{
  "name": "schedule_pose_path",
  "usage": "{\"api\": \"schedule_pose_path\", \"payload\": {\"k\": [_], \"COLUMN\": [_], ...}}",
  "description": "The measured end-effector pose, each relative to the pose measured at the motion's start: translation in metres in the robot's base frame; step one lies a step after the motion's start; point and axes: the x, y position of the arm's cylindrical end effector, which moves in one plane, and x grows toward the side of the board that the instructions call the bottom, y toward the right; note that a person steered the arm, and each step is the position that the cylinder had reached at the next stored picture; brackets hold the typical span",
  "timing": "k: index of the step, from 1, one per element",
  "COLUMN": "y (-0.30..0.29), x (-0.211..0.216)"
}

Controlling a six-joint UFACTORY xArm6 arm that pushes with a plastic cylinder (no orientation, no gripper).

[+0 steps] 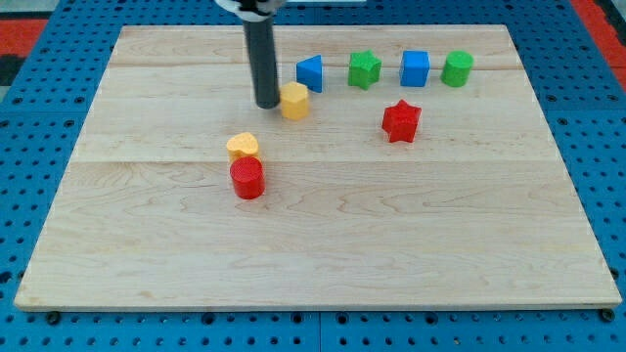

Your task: Slide the hexagon to the left of the red star

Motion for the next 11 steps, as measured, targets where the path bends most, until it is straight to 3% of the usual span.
{"api": "schedule_pose_path", "payload": {"k": [2, 4, 6, 7, 8, 9, 10, 11], "y": [0.023, -0.006, 0.049, 0.079, 0.082, 0.077, 0.058, 0.093], "x": [-0.007, -0.015, -0.021, -0.003, 0.035, 0.041, 0.111, 0.101]}}
